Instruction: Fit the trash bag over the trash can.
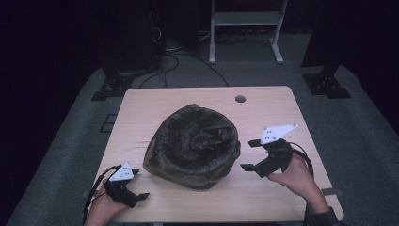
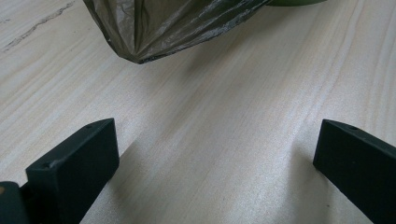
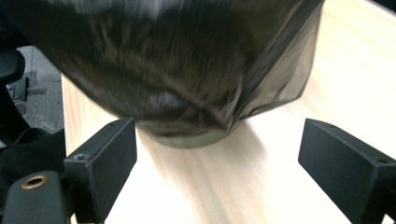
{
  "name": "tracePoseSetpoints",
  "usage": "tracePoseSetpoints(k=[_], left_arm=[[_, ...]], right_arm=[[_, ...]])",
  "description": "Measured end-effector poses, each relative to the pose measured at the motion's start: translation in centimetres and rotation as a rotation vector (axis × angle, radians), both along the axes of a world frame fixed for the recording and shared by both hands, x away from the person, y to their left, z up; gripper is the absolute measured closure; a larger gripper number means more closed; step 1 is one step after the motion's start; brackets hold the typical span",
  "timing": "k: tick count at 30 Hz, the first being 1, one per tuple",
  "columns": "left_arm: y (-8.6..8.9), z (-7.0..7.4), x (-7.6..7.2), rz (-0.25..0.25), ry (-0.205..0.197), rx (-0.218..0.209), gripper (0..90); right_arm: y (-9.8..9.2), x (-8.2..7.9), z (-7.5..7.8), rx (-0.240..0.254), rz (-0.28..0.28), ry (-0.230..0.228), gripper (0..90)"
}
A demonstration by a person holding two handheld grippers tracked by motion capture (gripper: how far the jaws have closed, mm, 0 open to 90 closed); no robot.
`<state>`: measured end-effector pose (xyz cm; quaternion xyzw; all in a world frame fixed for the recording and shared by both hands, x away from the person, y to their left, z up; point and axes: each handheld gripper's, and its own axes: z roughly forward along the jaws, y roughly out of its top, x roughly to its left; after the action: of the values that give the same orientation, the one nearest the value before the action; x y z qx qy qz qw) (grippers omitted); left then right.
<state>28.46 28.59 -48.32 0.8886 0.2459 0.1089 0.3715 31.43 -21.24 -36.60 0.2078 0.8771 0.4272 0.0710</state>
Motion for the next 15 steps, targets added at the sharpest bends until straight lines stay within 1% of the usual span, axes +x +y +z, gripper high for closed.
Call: tracePoseSetpoints(k=[7,12,14,15], left_arm=[[0.0,0.0,0.0,0.0,0.0,0.0,0.0],[0.0,0.0,0.0,0.0,0.0,0.0,0.0],[0.0,0.0,0.0,-0.002,0.0,0.0,0.0],[0.0,0.0,0.0,-0.002,0.0,0.001,0.0]], right_arm=[[-0.3,-0.5,-3.1,-0.007,-0.002,0.009,10.1],[-0.4,-0.8,-4.7,-0.007,-0.013,-0.004,10.1],[-0.4,-0.9,-5.2,-0.014,-0.017,0.004,10.1],[-0.4,-1.0,-5.7,-0.02,-0.023,-0.003,10.1]])
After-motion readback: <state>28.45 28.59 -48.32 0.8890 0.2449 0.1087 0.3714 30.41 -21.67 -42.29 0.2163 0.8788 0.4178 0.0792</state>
